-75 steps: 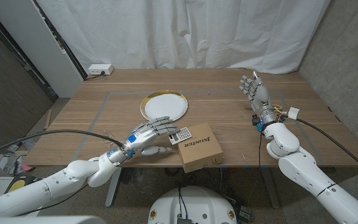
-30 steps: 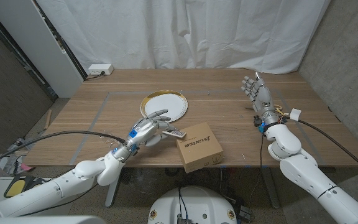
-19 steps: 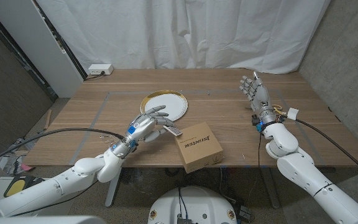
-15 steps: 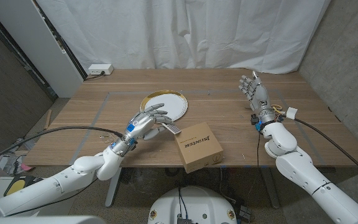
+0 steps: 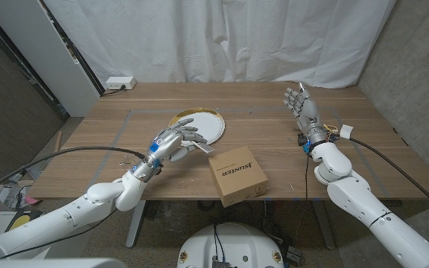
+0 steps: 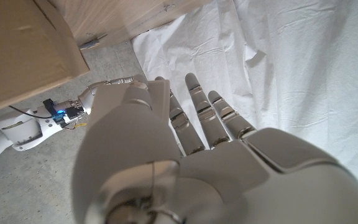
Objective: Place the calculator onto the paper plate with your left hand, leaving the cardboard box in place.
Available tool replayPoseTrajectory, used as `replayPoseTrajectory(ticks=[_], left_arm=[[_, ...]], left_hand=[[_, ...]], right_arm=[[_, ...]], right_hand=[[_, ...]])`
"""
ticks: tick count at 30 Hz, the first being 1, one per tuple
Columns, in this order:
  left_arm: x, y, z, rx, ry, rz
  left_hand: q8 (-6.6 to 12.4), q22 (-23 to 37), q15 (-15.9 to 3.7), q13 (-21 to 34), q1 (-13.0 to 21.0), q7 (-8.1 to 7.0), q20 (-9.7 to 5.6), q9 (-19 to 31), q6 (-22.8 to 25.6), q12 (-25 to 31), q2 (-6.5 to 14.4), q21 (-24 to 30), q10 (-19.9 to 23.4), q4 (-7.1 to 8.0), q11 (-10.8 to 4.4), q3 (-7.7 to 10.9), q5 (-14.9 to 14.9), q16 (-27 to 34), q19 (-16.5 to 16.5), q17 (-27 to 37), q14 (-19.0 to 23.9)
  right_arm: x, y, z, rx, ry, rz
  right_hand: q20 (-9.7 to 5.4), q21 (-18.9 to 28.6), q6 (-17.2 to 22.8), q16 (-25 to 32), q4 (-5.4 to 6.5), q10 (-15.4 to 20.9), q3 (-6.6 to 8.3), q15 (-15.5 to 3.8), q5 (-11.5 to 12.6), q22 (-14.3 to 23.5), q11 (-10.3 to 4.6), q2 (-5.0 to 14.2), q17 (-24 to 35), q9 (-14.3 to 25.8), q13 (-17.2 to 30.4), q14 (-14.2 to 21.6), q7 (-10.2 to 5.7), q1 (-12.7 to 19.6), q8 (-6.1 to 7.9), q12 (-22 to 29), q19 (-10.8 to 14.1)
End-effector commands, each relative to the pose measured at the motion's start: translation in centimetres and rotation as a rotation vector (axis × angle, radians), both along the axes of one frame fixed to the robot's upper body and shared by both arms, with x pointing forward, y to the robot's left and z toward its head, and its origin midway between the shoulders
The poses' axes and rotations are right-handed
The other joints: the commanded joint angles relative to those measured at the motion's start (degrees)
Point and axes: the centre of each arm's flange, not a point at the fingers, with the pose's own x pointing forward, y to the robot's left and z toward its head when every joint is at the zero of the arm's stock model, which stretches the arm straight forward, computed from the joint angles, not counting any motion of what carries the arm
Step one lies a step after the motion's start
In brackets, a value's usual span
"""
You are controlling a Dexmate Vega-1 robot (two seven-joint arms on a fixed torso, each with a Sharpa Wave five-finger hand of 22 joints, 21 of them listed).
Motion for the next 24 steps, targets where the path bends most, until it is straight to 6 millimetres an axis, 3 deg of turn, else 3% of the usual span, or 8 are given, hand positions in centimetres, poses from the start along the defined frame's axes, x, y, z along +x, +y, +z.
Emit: replayPoseTrajectory(ticks=[1,24], left_arm=[[0.0,0.3,1.0,-0.022,-0.01,0.02],[-2.1,1.1,5.1,-0.06,-0.047,0.095]], left_hand=[[-0.35,0.3,-5.41,0.2,0.8,7.8,0.12,0.2,7.8,-0.2,-0.2,0.3,0.6,0.02,-0.03,0.49,-0.2,-0.1,0.5,0.1,0.6],[-1.41,0.3,-5.48,0.3,1.0,7.81,-0.16,0.3,8.3,-0.4,-0.5,0.3,0.9,0.66,-0.04,1.2,-0.9,-0.2,0.9,0.1,1.4]], right_arm=[[0.4,0.1,0.3,-0.001,-0.003,-0.001],[1.5,-0.2,0.6,0.001,-0.015,0.027]], right_hand=[[-0.09,0.2,0.1,0.3,-0.07,0.5,-0.11,-0.22,0.2,0.3,-0.01,0.15,0.2,0.3,0.1,0.2,-0.09,-0.3,0.05,0.2,0.6],[-0.16,0.2,0.1,0.2,-0.16,0.5,-0.1,-0.13,0.2,0.3,0.14,0.32,0.2,0.3,0.1,0.2,0.02,-0.3,0.08,0.2,0.6]])
